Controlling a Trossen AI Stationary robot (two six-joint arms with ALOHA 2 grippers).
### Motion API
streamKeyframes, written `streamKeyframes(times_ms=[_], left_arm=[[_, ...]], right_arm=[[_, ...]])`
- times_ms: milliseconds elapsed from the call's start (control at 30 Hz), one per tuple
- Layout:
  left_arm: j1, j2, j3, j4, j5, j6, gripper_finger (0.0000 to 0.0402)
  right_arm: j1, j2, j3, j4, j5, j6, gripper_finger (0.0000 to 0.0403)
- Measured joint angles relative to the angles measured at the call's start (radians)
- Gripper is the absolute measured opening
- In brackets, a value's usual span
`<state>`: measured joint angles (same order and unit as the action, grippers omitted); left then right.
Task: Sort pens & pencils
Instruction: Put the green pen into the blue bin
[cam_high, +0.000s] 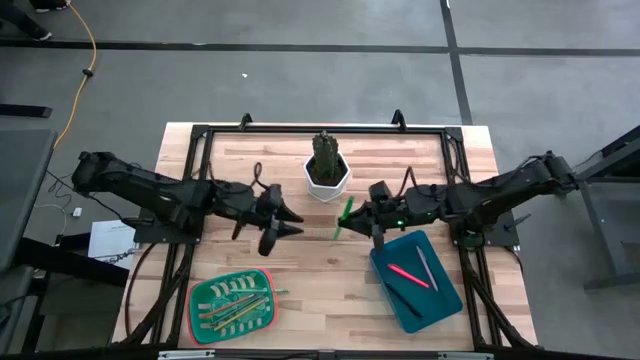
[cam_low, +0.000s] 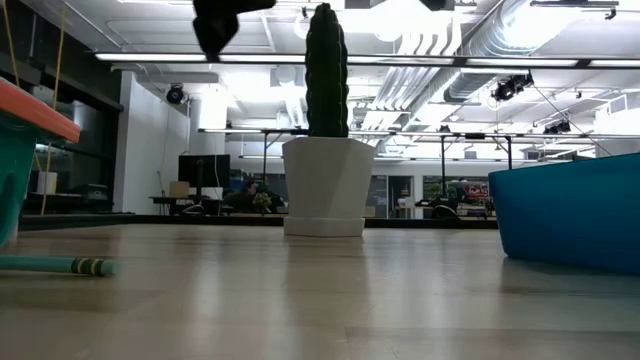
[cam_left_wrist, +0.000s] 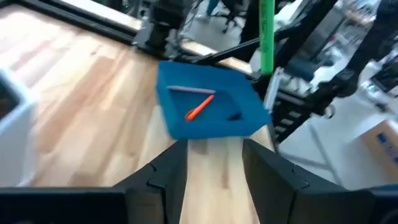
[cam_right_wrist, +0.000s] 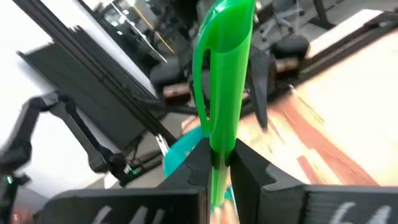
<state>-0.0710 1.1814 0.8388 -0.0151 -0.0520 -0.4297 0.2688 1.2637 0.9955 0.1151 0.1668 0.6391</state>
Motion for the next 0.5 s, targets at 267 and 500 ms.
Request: streamKeyframes(times_ms=[267,500], left_arm=[[0.053,-0.188,0.001,-0.213,-0.013,0.067,0.0131],[0.051,-0.337,0.000,-0.373,-0.073,0.082,0.0131]], right_arm=[[0.081,-0.116,-0.009,-0.233,0.124,0.067,0.0021],[0.200,-0.188,-0.033,-0.448,0.257,0.216,0.0021]])
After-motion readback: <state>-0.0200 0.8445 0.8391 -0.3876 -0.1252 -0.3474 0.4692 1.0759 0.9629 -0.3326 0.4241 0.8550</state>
